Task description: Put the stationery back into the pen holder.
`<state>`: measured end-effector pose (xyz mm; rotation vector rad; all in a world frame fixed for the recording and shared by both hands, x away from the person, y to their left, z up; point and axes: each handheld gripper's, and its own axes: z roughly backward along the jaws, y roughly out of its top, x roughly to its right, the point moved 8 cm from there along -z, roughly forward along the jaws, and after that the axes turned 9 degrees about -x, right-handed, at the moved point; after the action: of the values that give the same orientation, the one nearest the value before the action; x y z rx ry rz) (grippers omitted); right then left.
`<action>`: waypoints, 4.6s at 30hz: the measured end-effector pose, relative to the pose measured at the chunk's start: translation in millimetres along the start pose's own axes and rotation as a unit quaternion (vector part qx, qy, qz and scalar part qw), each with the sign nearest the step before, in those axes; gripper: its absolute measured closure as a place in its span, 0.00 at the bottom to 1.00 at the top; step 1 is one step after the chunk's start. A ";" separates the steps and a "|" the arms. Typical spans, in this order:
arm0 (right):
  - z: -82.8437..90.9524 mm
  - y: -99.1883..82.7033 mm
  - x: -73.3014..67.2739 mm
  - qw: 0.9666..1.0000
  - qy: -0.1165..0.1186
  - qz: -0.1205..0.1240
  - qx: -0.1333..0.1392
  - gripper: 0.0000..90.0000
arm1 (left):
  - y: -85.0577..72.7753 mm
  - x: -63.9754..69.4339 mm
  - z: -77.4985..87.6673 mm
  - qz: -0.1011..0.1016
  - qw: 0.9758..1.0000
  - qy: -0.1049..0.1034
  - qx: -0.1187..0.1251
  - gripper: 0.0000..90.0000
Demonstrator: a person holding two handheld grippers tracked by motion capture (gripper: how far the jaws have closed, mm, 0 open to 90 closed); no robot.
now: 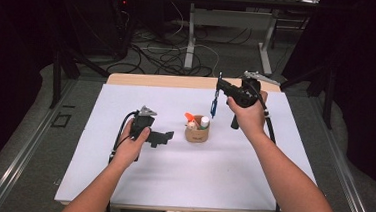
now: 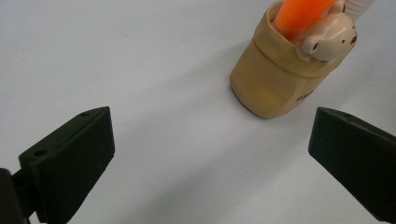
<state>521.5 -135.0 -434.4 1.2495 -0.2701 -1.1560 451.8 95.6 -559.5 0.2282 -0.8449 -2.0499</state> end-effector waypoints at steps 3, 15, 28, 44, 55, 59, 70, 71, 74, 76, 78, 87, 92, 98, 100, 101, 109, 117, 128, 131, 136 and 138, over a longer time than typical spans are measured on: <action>-3.8 1.9 -3.5 1.000 0.000 0.001 0.006 0.89 | 0.3 0.2 0.6 0.001 1.000 -0.002 0.003 0.00; -17.3 5.5 -15.5 1.000 0.003 0.012 0.007 0.89 | -0.1 0.8 2.0 0.000 1.000 -0.002 0.003 0.00; -38.3 -5.3 -14.4 0.999 -0.013 0.030 0.002 0.89 | -0.5 0.4 1.5 0.001 1.000 -0.003 0.001 0.00; -46.8 -20.0 -25.9 0.997 -0.016 0.078 -0.007 0.89 | -0.6 0.9 1.3 -0.001 1.000 -0.004 0.002 0.00; -49.8 -34.5 -20.4 0.997 -0.019 0.079 -0.015 0.89 | -0.7 1.8 0.8 -0.001 1.000 -0.005 0.001 0.00; -52.2 -38.9 -20.7 0.997 -0.017 0.079 -0.018 0.89 | -0.7 1.8 0.3 -0.001 1.000 -0.006 0.001 0.00; -54.9 -48.3 -19.1 0.996 -0.013 0.085 -0.024 0.89 | -1.2 1.8 -0.3 -0.002 1.000 -0.006 0.000 0.00; -55.2 -49.2 -18.8 0.996 -0.013 0.088 -0.022 0.89 | -1.2 1.7 -0.2 -0.002 1.000 -0.006 0.000 0.00; -55.5 -53.1 -18.5 0.995 -0.012 0.091 -0.024 0.89 | -1.3 1.7 -0.5 -0.002 1.000 -0.005 -0.001 0.00; -55.3 -54.6 -18.1 0.995 -0.009 0.093 -0.021 0.89 | -1.5 1.5 -0.7 -0.003 1.000 -0.004 -0.002 0.00; -55.0 -56.8 -16.9 0.995 -0.010 0.095 -0.023 0.89 | -1.4 1.6 -1.0 -0.003 1.000 -0.005 -0.002 0.00; -54.6 -62.5 -16.6 0.995 -0.009 0.102 -0.023 0.89 | -1.4 2.1 -1.2 -0.003 1.000 -0.005 -0.002 0.00; -52.6 -63.7 -16.6 0.995 -0.008 0.101 -0.022 0.89 | -1.4 2.0 -1.3 -0.003 1.000 -0.005 -0.003 0.00; -49.6 -66.5 -18.2 0.994 -0.006 0.107 -0.019 0.89 | -1.4 1.5 -1.5 -0.004 1.000 -0.004 -0.003 0.00; -48.0 -67.2 -18.7 0.994 -0.004 0.106 -0.017 0.89 | -1.5 1.8 -1.7 -0.004 1.000 -0.004 -0.004 0.00; -47.1 -67.5 -18.9 0.994 -0.003 0.106 -0.017 0.89 | -1.5 1.9 -1.8 -0.004 1.000 -0.004 -0.005 0.00; -43.9 -67.6 -18.7 0.990 -0.015 0.140 -0.009 0.89 | -1.7 2.8 -2.5 -0.004 1.000 -0.006 -0.004 0.00; -44.3 -62.7 -13.1 0.988 -0.027 0.152 0.001 0.89 | -1.8 2.8 -2.8 -0.004 1.000 -0.006 -0.005 0.00; -46.9 -71.7 -17.9 0.980 -0.035 0.194 -0.009 0.89 | -2.2 3.1 -3.3 -0.005 1.000 -0.006 -0.008 0.00; -44.9 -73.0 -19.7 0.984 -0.020 0.177 -0.017 0.83 | -2.5 3.0 -3.6 -0.005 1.000 -0.006 -0.010 0.00; -41.4 -70.2 -23.5 0.986 -0.004 0.168 -0.011 0.71 | -2.5 3.4 -4.4 -0.006 1.000 -0.005 -0.010 0.00; -40.6 -69.7 -23.5 0.986 -0.003 0.168 -0.011 0.70 | -2.1 3.2 -4.7 -0.008 1.000 -0.005 -0.009 0.00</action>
<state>502.8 -83.5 -498.1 1.1294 -0.4535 -0.8688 450.6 91.6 -563.9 0.2152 -0.8342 -2.0738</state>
